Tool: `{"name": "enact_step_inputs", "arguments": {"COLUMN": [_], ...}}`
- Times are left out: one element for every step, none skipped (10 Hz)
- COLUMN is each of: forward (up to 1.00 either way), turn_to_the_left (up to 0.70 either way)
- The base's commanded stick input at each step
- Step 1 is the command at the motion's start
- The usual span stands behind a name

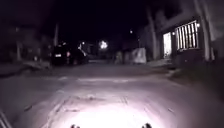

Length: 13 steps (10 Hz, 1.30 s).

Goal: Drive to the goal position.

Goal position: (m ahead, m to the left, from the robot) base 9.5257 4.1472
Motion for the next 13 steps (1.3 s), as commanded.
{"name": "enact_step_inputs", "arguments": {"forward": [0.85,0.85,0.85,0.85,0.85,0.85,0.85,0.85,0.85,0.85,0.85,0.85,0.85], "turn_to_the_left": [0.00,-0.23,-0.31,-0.16,0.00,0.00,0.00,0.00,0.00,0.00,0.00,0.00,0.00]}}
